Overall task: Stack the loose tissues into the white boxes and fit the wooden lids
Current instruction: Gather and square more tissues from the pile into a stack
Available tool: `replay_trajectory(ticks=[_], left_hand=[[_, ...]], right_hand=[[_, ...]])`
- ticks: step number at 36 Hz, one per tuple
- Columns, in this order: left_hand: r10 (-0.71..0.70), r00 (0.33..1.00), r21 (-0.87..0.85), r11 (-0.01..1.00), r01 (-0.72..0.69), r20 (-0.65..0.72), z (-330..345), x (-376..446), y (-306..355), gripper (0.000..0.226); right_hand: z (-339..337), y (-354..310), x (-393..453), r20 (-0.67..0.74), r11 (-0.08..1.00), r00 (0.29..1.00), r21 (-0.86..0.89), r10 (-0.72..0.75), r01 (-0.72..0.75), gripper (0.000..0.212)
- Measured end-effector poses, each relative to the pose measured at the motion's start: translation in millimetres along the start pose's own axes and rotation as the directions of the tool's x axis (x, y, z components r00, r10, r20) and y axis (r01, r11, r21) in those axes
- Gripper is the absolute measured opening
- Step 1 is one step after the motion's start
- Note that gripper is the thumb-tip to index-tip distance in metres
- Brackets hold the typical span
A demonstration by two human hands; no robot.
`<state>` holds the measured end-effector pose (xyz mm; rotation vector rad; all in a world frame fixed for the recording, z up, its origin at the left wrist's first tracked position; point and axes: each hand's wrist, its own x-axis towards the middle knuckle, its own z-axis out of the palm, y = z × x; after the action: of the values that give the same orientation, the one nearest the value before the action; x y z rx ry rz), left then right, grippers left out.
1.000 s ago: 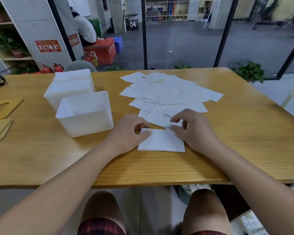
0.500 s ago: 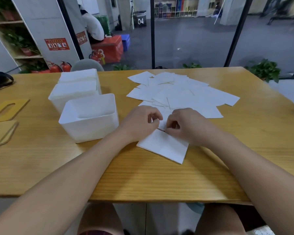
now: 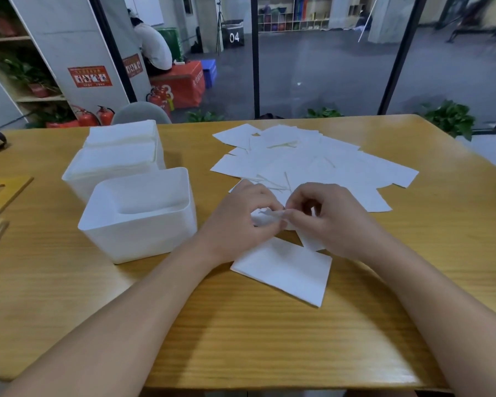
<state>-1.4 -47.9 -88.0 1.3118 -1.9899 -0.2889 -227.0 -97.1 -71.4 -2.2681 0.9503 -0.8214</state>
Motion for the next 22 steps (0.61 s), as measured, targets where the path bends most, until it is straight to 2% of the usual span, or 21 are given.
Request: replay_trajectory(ticks=[3,6,8,10,11,13,17,20,22], left_hand=[[-0.053,0.995,-0.06,0.997,0.048,-0.08,-0.3,-0.5,0.1,0.009],[-0.105,0.984,-0.261,0.963,0.064,-0.145,-6.8,-2.8,-0.4,0.009],[-0.126,0.976,-0.411,0.911,0.042,-0.178,-13.2,-4.2,0.6,0.012],[-0.152,0.967,-0.486,0.873,0.034,-0.204,-18.4,-5.5,2.9,0.012],[-0.162,0.965,-0.5,0.865,0.039,-0.206,-19.5,-6.4,3.3,0.01],[-0.179,0.966,-0.519,0.853,0.057,-0.187,-19.9,-8.4,4.2,0.011],[-0.231,0.965,-0.585,0.803,0.116,-0.125,-17.0,-8.1,10.2,0.035],[-0.234,0.962,-0.581,0.806,0.111,-0.141,-18.4,-5.3,12.0,0.032],[-0.241,0.964,-0.553,0.821,0.142,-0.111,-21.6,-4.6,8.8,0.024]], right_hand=[[-4.1,-1.7,-4.6,0.019,0.998,0.998,0.022,-0.053,0.053,0.024],[-12.0,2.9,-9.1,0.012,0.999,0.999,-0.003,-0.037,0.037,0.04],[-13.3,5.8,-10.3,-0.04,1.0,0.999,-0.001,0.005,-0.005,0.032],[-13.4,7.5,-10.0,-0.129,1.0,0.992,0.02,-0.008,0.011,0.008],[-14.3,8.1,-10.2,-0.161,0.998,0.987,0.051,-0.015,0.024,0.003],[-17.0,9.5,-9.9,-0.174,0.988,0.985,0.151,-0.002,0.028,0.011],[-18.8,4.8,-12.3,-0.058,0.964,0.998,0.267,0.011,0.005,0.012],[-18.5,1.2,-12.4,-0.002,0.948,1.0,0.318,0.024,-0.022,0.012],[-21.4,0.8,-11.6,0.025,0.932,0.996,0.352,0.087,-0.091,0.011]])
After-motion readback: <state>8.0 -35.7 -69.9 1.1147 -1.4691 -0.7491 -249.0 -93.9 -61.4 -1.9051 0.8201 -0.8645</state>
